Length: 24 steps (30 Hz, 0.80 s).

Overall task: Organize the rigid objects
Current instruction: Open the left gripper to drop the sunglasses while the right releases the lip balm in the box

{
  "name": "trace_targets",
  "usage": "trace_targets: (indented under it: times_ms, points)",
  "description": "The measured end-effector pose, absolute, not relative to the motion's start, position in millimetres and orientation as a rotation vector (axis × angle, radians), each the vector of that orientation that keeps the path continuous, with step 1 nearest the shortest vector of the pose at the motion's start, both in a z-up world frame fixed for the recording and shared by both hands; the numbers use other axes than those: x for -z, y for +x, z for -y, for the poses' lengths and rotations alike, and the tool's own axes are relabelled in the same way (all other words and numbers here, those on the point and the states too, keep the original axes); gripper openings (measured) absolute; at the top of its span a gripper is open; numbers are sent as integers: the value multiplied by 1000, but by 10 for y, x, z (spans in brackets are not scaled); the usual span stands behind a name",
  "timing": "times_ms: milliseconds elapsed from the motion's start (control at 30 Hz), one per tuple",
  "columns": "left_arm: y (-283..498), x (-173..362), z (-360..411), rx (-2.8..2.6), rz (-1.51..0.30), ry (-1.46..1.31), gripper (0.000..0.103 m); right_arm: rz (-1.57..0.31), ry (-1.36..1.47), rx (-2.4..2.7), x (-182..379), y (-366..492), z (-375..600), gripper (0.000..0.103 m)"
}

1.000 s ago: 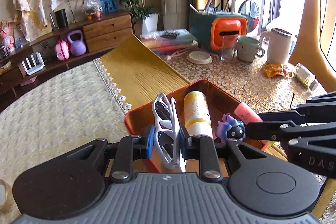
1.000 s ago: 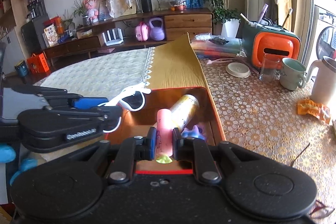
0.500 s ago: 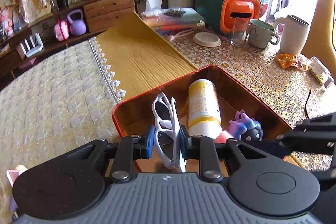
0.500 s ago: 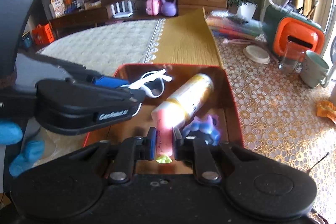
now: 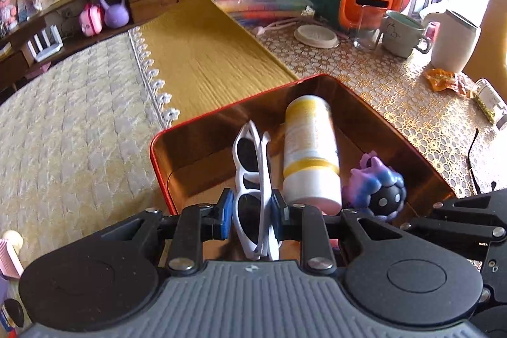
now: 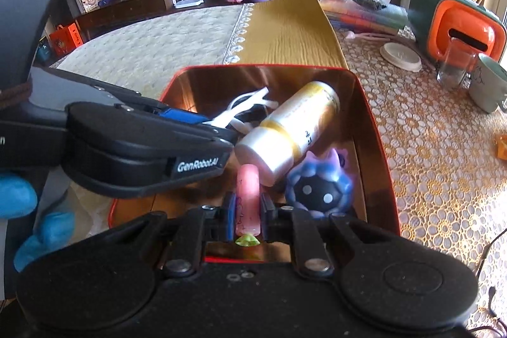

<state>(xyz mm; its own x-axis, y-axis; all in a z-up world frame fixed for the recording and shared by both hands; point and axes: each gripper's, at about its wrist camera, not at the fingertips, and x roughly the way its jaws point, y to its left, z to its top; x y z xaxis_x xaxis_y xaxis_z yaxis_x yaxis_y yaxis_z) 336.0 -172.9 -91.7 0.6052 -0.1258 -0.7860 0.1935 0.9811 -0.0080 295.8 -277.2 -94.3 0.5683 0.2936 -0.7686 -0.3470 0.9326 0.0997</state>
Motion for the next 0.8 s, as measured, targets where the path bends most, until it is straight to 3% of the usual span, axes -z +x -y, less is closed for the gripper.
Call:
trace_targets:
  times_ms: [333,500,600,667,733,800]
  points:
    - [3351,948,1803,176,-912,122,24,-908,-44,-345,993,2963,2804,23]
    - [3317,904,1798,180,-906,120,27,-902,-26,-347,942,2920,2842,32]
    - [3282,859,1787,177,-895,122,36,-896,-18,-351,895,2889,2844,34]
    - [3253,816,1778,171,-881,121,54,-891,-12,-352,866,2868,2844,35]
    - [3219,767,1760,177,-861,113,63,-888,-11,-351,841,2846,2843,36]
    - [3191,718,1754,177,-852,109,63,-881,-7,-349,808,2818,2847,39]
